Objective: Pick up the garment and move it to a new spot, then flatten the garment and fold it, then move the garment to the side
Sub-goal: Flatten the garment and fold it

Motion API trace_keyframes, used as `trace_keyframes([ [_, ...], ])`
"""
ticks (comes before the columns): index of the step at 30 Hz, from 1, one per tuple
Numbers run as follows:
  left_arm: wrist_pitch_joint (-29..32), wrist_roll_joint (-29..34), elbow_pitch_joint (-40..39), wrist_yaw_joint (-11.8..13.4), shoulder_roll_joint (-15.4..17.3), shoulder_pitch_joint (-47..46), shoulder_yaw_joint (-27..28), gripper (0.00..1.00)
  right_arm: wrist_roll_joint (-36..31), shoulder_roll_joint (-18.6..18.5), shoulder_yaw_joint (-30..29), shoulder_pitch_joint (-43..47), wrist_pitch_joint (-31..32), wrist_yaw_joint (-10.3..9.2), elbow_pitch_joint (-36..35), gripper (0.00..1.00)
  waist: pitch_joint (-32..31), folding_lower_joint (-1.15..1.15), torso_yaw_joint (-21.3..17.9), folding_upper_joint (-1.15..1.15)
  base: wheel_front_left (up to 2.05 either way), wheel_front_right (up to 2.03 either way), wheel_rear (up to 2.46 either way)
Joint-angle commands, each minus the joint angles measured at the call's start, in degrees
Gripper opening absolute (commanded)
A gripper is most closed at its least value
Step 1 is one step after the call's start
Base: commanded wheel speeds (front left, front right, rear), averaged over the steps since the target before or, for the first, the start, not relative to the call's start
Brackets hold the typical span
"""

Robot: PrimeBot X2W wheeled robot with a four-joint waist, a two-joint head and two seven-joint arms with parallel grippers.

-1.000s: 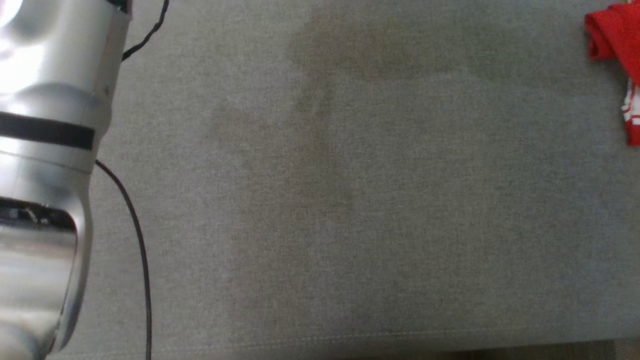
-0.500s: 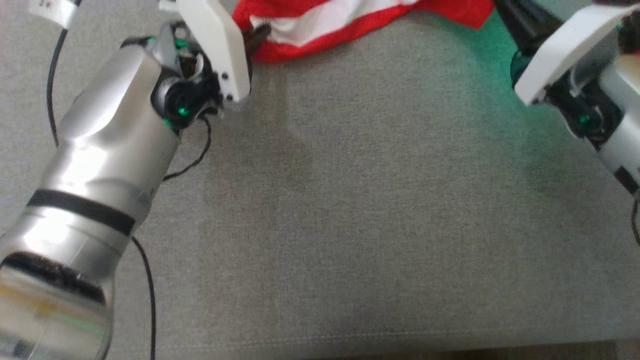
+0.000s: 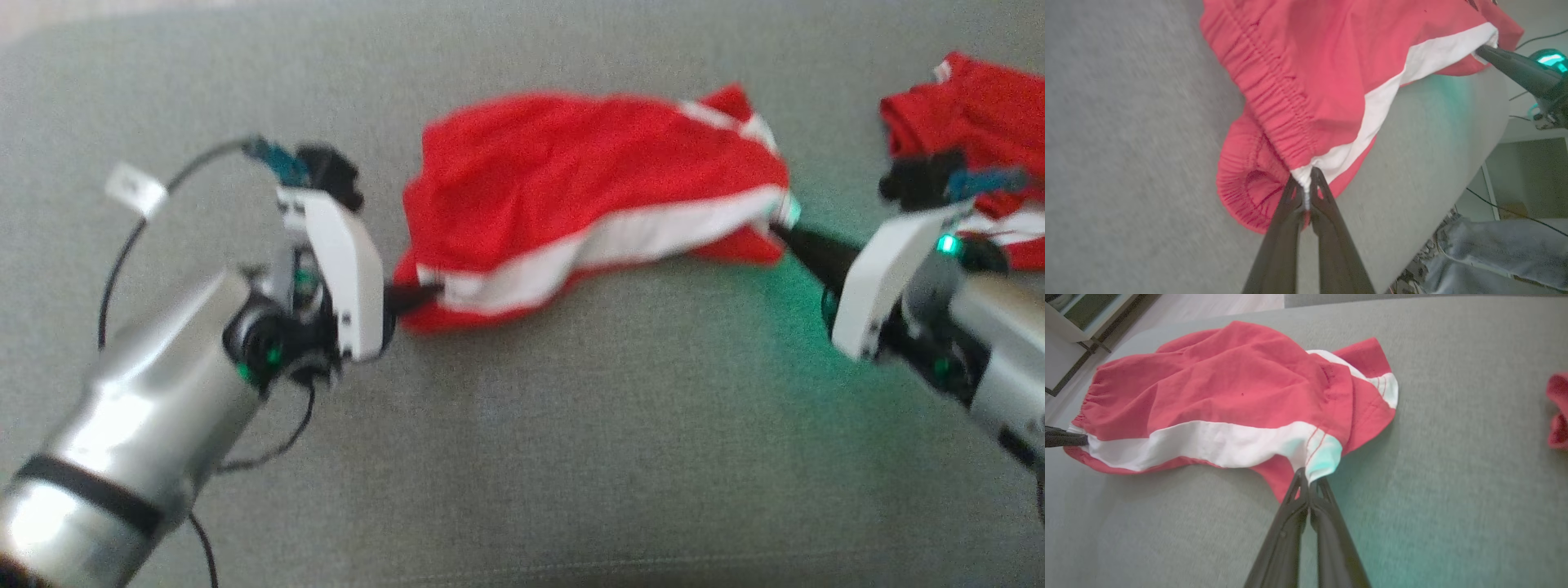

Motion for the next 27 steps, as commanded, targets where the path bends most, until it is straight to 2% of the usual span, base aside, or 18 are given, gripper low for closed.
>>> trace_keyframes([
  [1, 1.16, -1.57, -3.28, -0.36, 3.68, 0.10, 1.24, 0.00, 0.04, -2.33, -0.26, 3.29, 0.27, 0.42, -1.27, 0.00, -4.24, 0.00, 0.17, 0.00, 0.00, 0.00, 0.00],
  [9, 2.75, -5.99, -9.32, -0.36, 8.14, 8.42, -1.01, 0.00, 1.74, -3.89, -0.09, 11.51, 3.85, 0.42, -2.75, 0.00, -10.19, 0.00, 0.75, 0.00, 0.00, 0.00, 0.00],
  [10, 2.72, -6.27, -9.53, -0.36, 8.46, 9.18, -1.19, 0.00, 1.75, -3.94, -0.08, 12.25, 4.61, 0.42, -2.69, 0.11, -10.75, 0.00, 0.78, 0.00, 0.00, 0.00, 0.00],
  [11, 2.67, -6.48, -9.61, -0.36, 8.67, 9.80, -1.35, 0.00, 1.84, -3.84, -0.07, 12.94, 5.30, 0.42, -2.64, 0.34, -11.27, 0.00, 0.80, 0.00, 0.00, 0.00, 0.00],
  [12, 2.65, -6.66, -9.62, -0.36, 8.81, 10.31, -1.50, 0.00, 2.07, -3.65, -0.07, 13.51, 5.83, 0.42, -2.62, 0.70, -11.73, 0.00, 0.78, 0.00, 0.00, 0.00, 0.00],
  [13, 2.37, -7.01, -9.31, -0.36, 8.88, 11.08, -1.60, 0.19, 2.26, -3.26, -0.06, 14.18, 6.47, 0.42, -2.40, 1.00, -12.50, 0.00, 0.70, 0.00, 0.00, 0.00, 0.00],
  [14, 2.14, -6.97, -9.06, -0.36, 8.89, 11.34, -1.68, 0.79, 2.21, -3.06, -0.06, 14.35, 6.67, 0.42, -2.22, 1.00, -12.81, 0.00, 0.66, 0.00, 0.00, 0.00, 0.00],
  [15, 2.08, -6.85, -8.88, -0.36, 8.92, 11.53, -1.91, 1.00, 2.21, -2.87, -0.06, 14.45, 6.64, 0.42, -2.08, 1.00, -13.03, 0.00, 0.60, 0.00, 0.00, 0.00, 0.00],
  [22, 0.93, -7.27, -9.97, -0.36, 10.22, 12.28, -1.89, 1.00, 3.54, -4.70, -1.22, 15.52, 5.08, 0.42, -2.95, 1.00, -14.45, 0.00, 0.82, 0.00, 0.00, 0.00, 0.00],
  [27, -2.67, -6.88, -11.15, -0.36, 11.20, 12.89, -0.64, 1.00, 3.96, -6.26, -3.64, 17.01, -0.59, 0.42, -4.42, 1.00, -14.84, 0.00, 1.08, 0.00, 0.00, 0.00, 0.00],
])
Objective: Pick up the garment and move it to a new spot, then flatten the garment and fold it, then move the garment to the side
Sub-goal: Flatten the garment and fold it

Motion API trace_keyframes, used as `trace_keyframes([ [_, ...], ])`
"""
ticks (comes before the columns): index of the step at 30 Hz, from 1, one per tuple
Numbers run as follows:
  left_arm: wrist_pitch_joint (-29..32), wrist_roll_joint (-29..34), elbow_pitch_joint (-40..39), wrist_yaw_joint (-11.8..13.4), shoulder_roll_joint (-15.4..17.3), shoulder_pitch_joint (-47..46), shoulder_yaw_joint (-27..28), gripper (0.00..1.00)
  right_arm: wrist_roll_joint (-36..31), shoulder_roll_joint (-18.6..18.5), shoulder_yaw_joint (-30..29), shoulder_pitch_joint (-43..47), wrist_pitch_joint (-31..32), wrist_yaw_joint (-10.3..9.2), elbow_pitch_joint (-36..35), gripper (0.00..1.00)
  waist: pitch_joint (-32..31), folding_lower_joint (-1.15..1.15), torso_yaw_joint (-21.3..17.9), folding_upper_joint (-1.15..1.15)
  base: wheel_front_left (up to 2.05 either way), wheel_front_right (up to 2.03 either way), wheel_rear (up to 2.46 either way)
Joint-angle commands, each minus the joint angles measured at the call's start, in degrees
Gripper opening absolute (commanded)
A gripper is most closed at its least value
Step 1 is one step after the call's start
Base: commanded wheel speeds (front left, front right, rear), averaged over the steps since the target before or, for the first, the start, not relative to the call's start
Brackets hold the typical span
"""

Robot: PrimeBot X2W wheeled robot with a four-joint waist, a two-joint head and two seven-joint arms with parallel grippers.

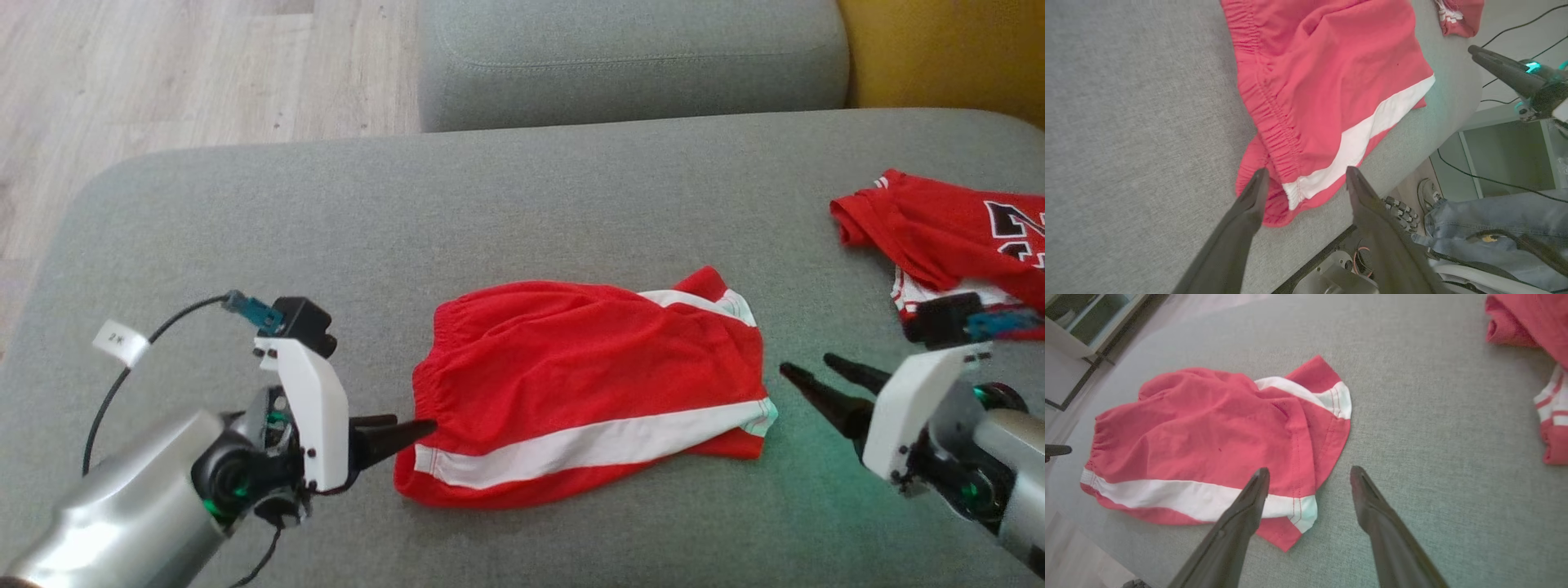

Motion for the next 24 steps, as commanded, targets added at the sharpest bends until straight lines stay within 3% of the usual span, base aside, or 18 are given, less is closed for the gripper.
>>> trace_keyframes([
  [1, -1.83, 0.64, -1.80, -0.36, 2.62, -2.20, 3.16, 1.00, 0.11, -2.18, -1.92, 1.07, -3.50, 0.42, -1.31, 1.00, -0.08, 0.01, 0.14, 0.00, 0.00, 0.00, 0.00],
  [8, -12.81, 6.00, -3.42, 0.29, 3.73, -0.74, 4.84, 1.00, -0.81, -1.19, -5.99, 4.41, -15.40, 0.42, -1.56, 1.00, -0.16, 0.01, 0.27, 0.00, 0.00, 0.00, 0.00],
  [13, -30.51, 13.83, -3.88, 6.71, 3.24, 0.95, 8.83, 1.00, -4.00, 1.11, -12.22, 6.11, -19.65, 0.42, 0.16, 1.00, -0.19, 0.01, 0.03, 0.00, 0.00, 0.00, 0.00],
  [18, -44.18, 19.58, -5.29, 14.67, 2.32, 3.82, 13.00, 1.00, -13.96, 5.71, -31.09, 10.69, -19.83, 0.42, -1.94, 1.00, -0.54, 0.01, 0.07, 0.00, 0.00, 0.00, 0.00],
  [21, -45.67, 22.00, -6.76, 17.57, 1.77, 5.15, 15.75, 1.00, -19.59, 8.35, -39.31, 14.24, -19.84, 0.42, -4.37, 1.00, -0.72, 0.01, 0.18, 0.00, 0.00, 0.00, 0.00],
  [24, -45.98, 28.20, -11.66, 21.07, -0.47, 8.61, 23.36, 1.00, -27.86, 12.35, -47.97, 20.13, -19.85, 0.42, -8.15, 1.00, -0.94, 0.01, 0.38, 0.00, 0.00, 0.00, 0.00],
])
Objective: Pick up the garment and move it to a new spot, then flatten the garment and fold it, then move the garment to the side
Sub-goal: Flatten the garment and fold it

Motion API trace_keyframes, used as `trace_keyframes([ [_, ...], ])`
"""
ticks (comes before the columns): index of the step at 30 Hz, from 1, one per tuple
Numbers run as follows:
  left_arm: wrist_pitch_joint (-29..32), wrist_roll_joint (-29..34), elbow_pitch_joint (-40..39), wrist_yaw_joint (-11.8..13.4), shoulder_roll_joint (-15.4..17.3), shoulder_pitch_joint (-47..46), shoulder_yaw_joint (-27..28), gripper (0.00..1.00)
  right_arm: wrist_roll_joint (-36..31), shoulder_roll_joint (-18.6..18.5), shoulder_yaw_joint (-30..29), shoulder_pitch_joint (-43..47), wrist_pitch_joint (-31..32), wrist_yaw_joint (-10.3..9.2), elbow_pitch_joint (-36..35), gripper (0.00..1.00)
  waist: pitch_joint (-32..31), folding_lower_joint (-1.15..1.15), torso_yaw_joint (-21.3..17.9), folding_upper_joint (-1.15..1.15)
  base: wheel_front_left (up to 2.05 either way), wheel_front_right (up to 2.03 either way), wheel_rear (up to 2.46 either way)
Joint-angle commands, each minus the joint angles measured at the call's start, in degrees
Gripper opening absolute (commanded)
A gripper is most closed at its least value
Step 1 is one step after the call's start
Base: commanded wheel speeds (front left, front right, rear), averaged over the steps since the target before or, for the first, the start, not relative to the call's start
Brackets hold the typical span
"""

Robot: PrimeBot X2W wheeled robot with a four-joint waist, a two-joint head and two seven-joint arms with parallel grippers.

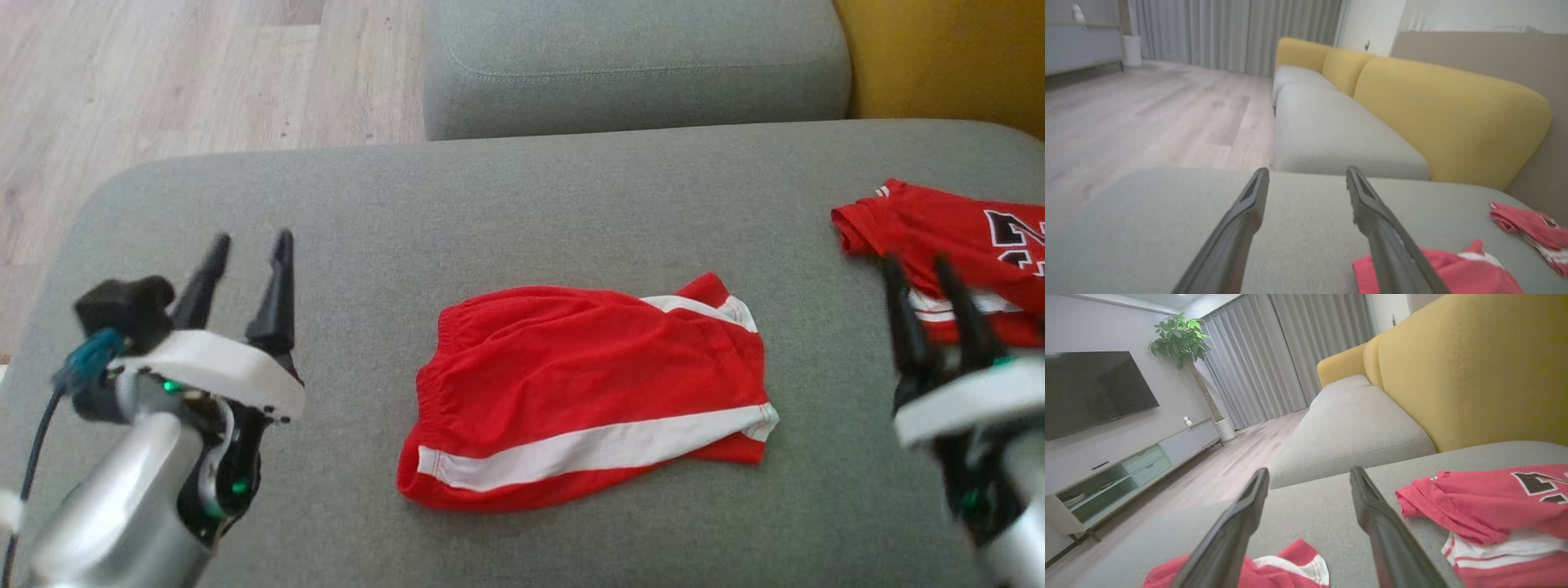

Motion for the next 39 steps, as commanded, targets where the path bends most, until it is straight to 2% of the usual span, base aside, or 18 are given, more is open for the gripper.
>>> trace_keyframes([
  [1, -0.66, 2.80, -3.10, 0.81, 0.52, -0.89, 4.86, 1.00, -2.25, 0.18, -1.13, 1.41, -0.74, 0.42, -2.32, 1.00, -0.04, 0.00, 0.03, 0.00, 0.00, 0.00, 0.00],
  [5, -0.68, 14.42, -9.35, 3.46, -5.13, 8.42, 13.50, 1.00, -10.14, 4.41, -5.90, 7.41, -0.74, 0.42, -4.51, 1.00, -0.27, 0.00, -0.21, 0.00, 0.00, 0.00, 0.00],
  [7, -0.68, 18.87, -10.92, 3.47, -8.06, 13.23, 15.79, 1.00, -12.73, 5.77, -6.73, 9.61, -0.75, 0.42, -4.35, 1.00, -0.30, 0.00, -0.38, 0.00, 0.00, 0.00, 0.00],
  [11, -0.69, 22.54, -10.09, 0.27, -13.02, 19.55, 18.04, 1.00, -15.25, 8.08, -7.40, 12.23, -0.11, 0.42, -3.99, 1.00, -0.29, 0.00, -0.37, 0.00, 0.00, 0.00, 0.00],
  [16, -0.69, 24.91, -7.48, -4.32, -15.81, 20.81, 19.75, 1.00, -16.55, 8.88, -7.69, 12.92, 2.56, 0.42, -4.03, 1.00, -0.22, 0.00, -0.04, 0.00, 0.00, 0.00, 0.00],
  [22, -0.69, 24.91, -4.61, -7.81, -16.79, 20.00, 20.89, 1.00, -16.05, 9.36, -8.05, 12.80, 6.93, 0.42, -3.43, 1.00, -0.06, 0.00, 0.20, 0.00, 0.00, 0.00, 0.00],
  [28, 1.84, 22.67, -2.12, -9.88, -16.49, 18.91, 20.51, 1.00, -16.13, 10.17, -8.43, 11.91, 10.26, 0.42, -2.36, 1.00, 0.23, 0.00, 0.07, 0.00, 0.00, 0.00, 0.00],
  [35, 13.84, 17.00, -1.94, -15.91, -13.98, 13.80, 19.06, 1.00, -15.00, 10.25, -5.74, 9.16, 17.74, 0.42, 0.17, 1.00, 1.34, 0.00, 0.87, 0.00, 0.00, 0.00, 0.00],
  [39, 26.22, 11.10, -0.65, -19.29, -11.76, 10.02, 17.24, 1.00, -12.72, 9.47, -3.41, 6.76, 21.99, 0.42, 2.02, 1.00, 2.19, 0.00, 1.18, 0.00, 0.00, 0.00, 0.00],
])
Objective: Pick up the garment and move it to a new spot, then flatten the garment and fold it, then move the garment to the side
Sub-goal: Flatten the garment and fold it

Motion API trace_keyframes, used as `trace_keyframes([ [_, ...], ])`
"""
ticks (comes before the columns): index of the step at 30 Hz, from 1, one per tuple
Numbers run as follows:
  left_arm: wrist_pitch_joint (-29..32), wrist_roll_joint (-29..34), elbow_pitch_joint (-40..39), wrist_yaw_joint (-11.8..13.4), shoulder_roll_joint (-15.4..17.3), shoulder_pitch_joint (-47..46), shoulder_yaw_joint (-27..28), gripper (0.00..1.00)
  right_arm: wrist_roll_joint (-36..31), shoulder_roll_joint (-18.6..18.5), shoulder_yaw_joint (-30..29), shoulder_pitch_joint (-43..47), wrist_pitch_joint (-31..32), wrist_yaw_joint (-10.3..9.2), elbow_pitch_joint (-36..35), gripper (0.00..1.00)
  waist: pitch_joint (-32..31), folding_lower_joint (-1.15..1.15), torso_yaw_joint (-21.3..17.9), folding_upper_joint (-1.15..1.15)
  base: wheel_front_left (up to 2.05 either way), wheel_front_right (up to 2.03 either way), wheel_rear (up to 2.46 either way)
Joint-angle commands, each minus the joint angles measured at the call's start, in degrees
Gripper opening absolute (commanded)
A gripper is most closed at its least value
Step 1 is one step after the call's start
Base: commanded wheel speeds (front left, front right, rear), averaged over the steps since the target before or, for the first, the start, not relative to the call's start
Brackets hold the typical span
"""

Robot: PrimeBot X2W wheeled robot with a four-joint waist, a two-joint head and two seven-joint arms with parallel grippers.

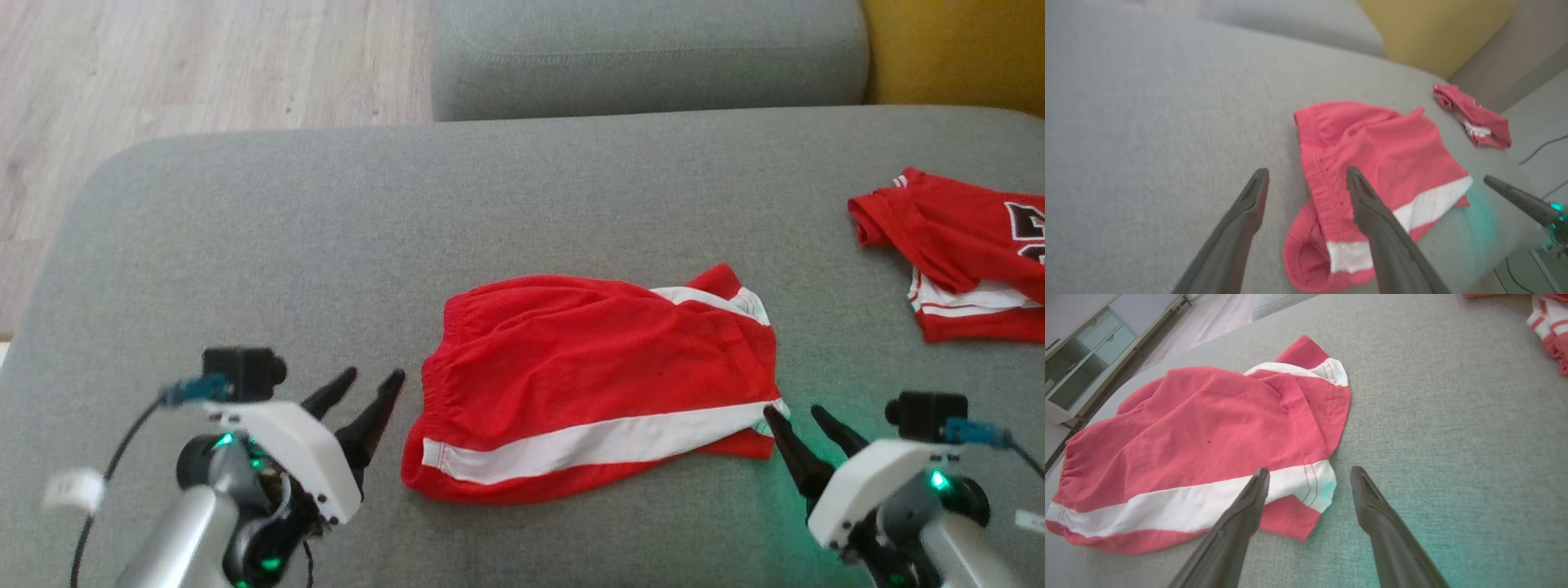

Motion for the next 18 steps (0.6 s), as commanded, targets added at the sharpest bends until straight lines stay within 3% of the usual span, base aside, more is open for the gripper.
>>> trace_keyframes([
  [1, 6.15, -3.42, -1.26, -1.41, 2.43, -4.68, 0.96, 1.00, 1.42, -1.75, 1.41, -4.10, 1.12, 0.42, -0.44, 1.00, 0.59, 0.00, 0.11, 0.00, 0.00, 0.00, 0.00],
  [2, 6.15, -3.42, -1.26, -1.41, 2.43, -4.68, 0.96, 1.00, 1.42, -1.75, 1.41, -4.10, 1.12, 0.42, -0.44, 1.00, 0.59, 0.00, 0.11, 0.00, 0.00, 0.00, 0.00],
  [11, 25.35, -16.42, 1.33, -2.96, 4.78, -10.99, -3.80, 1.00, 6.13, -1.12, 3.09, -9.43, 7.96, 0.42, 6.63, 1.00, 2.07, 0.00, 0.22, 0.00, 0.00, 0.00, 0.00],
  [15, 33.34, -22.75, 3.50, -3.05, 4.28, -13.95, -6.69, 1.00, 7.94, -1.45, 5.60, -11.32, 8.48, 0.42, 7.30, 1.00, 2.90, 0.00, -0.07, 0.00, 0.00, 0.00, 0.00],
  [18, 36.18, -24.49, 4.16, -3.07, 5.44, -15.65, -8.80, 1.00, 9.32, -1.55, 7.55, -12.21, 9.11, 0.42, 7.64, 1.00, 3.31, 0.00, -0.52, 0.00, 0.00, 0.00, 0.00],
])
